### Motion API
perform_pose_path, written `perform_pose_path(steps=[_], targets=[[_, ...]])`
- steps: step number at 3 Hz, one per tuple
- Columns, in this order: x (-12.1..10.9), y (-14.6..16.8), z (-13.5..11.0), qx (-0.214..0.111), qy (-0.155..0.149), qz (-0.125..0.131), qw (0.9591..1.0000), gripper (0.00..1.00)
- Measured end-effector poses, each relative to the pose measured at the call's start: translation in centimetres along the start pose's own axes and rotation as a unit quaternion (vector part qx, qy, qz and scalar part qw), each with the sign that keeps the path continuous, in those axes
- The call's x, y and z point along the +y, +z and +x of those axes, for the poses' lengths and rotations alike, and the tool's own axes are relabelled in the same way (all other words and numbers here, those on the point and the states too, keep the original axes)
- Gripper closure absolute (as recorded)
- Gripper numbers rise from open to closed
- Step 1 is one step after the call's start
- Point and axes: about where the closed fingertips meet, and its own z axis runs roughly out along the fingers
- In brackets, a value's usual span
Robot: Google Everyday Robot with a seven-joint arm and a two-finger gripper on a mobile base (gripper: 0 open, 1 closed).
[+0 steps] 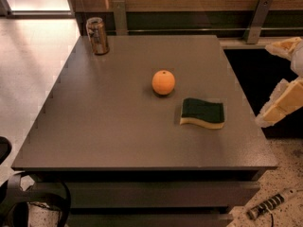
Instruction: Move sponge near orange can
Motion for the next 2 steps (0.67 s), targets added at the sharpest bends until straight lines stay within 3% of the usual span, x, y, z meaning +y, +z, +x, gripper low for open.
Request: perform_pose_path(steps=[1,2], targets=[[0.3,4.6,1.4,-0.055,0.020,-0.024,0.9980,0.00],[0.6,8.5,2.0,-0.111,0.039,-0.043,0.9921,0.00]])
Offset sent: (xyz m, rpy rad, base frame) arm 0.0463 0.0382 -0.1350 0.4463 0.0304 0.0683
